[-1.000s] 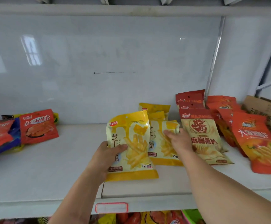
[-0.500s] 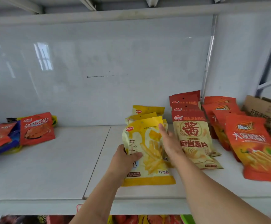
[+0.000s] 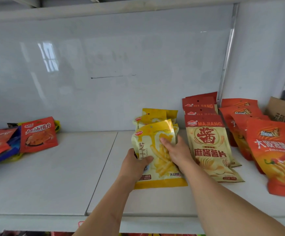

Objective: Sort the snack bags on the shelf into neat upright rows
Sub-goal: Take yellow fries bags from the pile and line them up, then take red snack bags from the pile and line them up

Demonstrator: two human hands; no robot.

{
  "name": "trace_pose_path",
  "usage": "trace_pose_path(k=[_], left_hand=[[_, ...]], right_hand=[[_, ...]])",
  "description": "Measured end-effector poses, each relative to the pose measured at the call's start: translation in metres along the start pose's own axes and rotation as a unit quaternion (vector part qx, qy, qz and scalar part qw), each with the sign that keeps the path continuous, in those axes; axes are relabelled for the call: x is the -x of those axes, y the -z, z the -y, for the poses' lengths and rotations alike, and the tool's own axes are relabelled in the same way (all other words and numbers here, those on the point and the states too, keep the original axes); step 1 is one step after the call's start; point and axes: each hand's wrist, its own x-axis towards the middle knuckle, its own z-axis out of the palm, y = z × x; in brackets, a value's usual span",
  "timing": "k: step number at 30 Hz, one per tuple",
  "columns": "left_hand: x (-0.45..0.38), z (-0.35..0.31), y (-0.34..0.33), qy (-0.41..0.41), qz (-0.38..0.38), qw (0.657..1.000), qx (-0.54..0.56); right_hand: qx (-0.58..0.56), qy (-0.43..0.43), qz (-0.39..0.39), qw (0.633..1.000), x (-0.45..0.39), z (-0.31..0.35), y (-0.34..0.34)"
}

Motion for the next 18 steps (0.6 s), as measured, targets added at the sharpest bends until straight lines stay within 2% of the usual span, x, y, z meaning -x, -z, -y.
trace_pose_path(k=[10, 14, 18], left_hand=[[-0.002, -0.005, -0.001, -0.016, -0.043, 0.999, -0.007], [0.004, -0.008, 0.007, -0.029, -0.065, 0.995, -0.064], [0.011, -0.004, 0.020, -0.046, -0.089, 0.988, -0.118]], right_hand=[[0.134, -0.001, -0.068, 0.989, -0.009, 0.014, -0.009], [0.251, 0.037, -0.101, 0.962, -0.001, 0.023, -0.009], [0.336, 0.123, -0.136, 0.924, 0.015, 0.033, -0.013]])
